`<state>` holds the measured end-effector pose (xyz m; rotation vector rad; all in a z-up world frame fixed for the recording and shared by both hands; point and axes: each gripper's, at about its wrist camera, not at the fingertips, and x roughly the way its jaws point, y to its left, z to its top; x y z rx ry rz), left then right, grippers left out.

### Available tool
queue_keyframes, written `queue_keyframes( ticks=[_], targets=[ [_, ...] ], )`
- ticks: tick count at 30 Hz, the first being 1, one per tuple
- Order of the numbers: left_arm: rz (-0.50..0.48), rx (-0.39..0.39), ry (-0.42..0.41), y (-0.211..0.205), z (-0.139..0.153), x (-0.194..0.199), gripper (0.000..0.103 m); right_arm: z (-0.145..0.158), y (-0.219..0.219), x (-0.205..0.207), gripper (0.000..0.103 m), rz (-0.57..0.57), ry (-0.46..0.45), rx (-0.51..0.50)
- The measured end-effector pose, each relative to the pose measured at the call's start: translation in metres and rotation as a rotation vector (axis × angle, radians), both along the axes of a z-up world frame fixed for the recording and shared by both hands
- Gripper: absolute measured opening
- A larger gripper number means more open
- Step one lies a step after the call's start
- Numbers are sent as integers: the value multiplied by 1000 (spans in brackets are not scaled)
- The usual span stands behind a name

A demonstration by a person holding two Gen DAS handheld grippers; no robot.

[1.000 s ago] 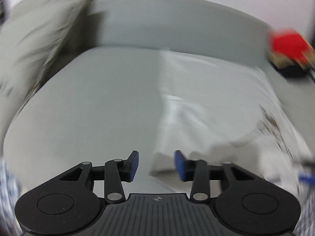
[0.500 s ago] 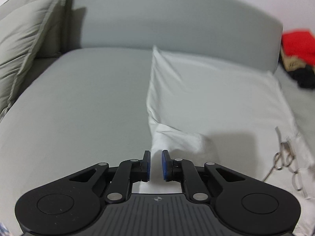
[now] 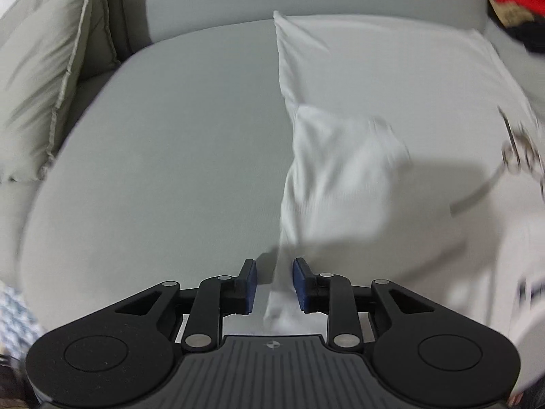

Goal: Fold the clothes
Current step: 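Fold the held side over the shirt body with the left tool, then open, then move both open tools over the collar end of the T-shirt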

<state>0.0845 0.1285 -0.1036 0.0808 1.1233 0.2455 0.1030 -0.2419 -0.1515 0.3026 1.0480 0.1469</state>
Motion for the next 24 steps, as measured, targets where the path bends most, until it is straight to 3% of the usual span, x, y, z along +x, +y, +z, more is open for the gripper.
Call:
queue_keyframes(
  ticks=[5, 7, 9, 10, 16, 20, 22, 24],
  targets=[
    [32, -48, -86, 1, 21, -35, 29, 21, -17, -31, 54, -2, -8, 61],
    [40, -29, -129, -5, 20, -40, 32, 27, -20, -41, 51, 2, -11, 82],
    [38, -22, -141, -15, 18, -37, 32, 26, -7, -37, 20, 27, -13, 89],
    [37, -20, -144, -20, 16, -35, 32, 25, -1, -35, 17, 40, -14, 92],
    [-77, -59, -146, -68, 3, -22, 38, 21, 37, -25, 18, 116, -20, 112],
    [-105, -43, -144, -87, -9, -29, 39, 3, 58, -32, 20, 166, 7, 43],
    [-110, -63, -153, -87, -9, -36, 41, 3, 60, -49, 21, 193, -31, 20],
    [-103, -80, -169, -83, -10, -43, 54, 3, 58, -62, 23, 230, -79, 1]
  ],
)
